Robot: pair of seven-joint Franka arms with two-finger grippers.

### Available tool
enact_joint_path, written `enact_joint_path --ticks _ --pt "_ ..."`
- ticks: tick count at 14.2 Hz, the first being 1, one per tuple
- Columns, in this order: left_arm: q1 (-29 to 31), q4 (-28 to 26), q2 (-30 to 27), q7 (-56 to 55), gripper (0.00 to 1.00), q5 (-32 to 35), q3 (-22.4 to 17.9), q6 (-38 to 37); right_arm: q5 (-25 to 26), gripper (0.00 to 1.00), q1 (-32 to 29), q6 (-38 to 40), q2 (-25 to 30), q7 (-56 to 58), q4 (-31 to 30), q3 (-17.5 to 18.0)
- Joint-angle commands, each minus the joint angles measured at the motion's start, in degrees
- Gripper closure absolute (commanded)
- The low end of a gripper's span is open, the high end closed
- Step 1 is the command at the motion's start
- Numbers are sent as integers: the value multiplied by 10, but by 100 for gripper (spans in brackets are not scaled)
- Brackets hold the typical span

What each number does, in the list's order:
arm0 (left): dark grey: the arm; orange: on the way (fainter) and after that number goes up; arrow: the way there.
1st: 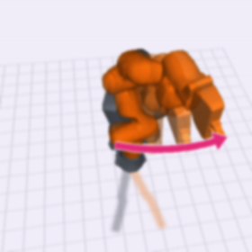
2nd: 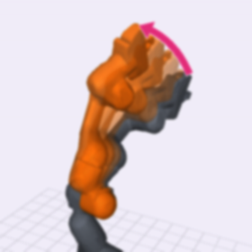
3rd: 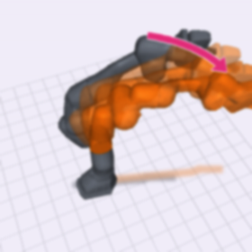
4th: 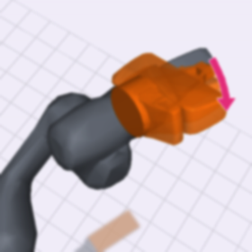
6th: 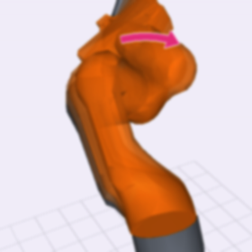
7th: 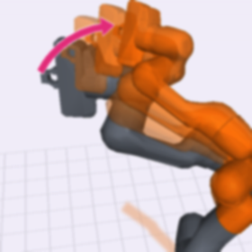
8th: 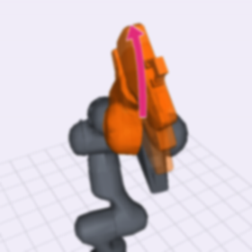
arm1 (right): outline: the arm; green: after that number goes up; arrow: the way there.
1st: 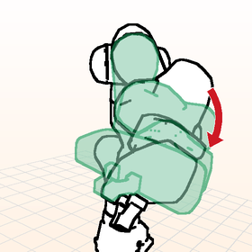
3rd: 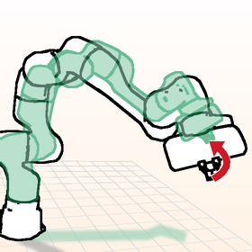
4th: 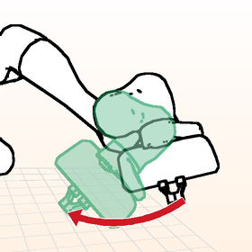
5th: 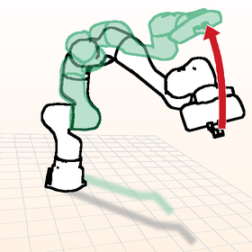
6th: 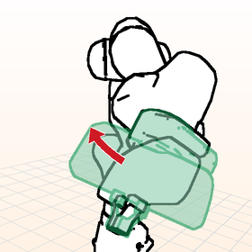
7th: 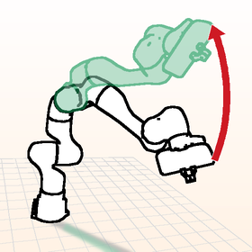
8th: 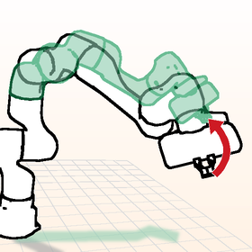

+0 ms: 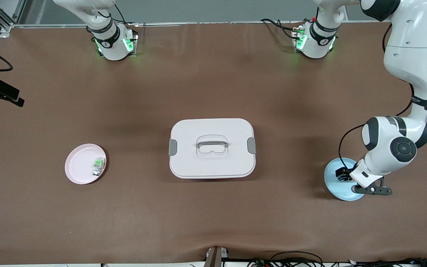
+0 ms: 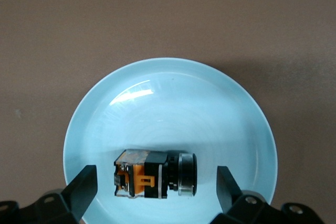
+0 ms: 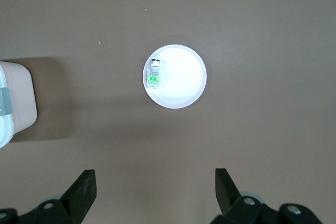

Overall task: Transfer orange switch to right arm and place
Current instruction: 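Lower the left gripper and close it on the orange switch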

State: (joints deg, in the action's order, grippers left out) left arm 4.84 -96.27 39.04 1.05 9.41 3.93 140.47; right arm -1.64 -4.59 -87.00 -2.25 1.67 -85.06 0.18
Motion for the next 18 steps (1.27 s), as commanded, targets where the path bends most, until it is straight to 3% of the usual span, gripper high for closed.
enact_joint_path --ticks 1,13,16,18 --pt "4 6 11 4 0 3 1 19 -1 0 -6 6 8 -5 0 6" --pt "10 3 29 7 3 3 1 34 1 0 -7 9 8 -6 0 6" --pt "16 -3 27 15 23 4 1 34 1 0 -6 9 8 -6 1 7" --pt "16 -3 25 18 49 4 1 32 1 0 -5 9 8 -6 1 7"
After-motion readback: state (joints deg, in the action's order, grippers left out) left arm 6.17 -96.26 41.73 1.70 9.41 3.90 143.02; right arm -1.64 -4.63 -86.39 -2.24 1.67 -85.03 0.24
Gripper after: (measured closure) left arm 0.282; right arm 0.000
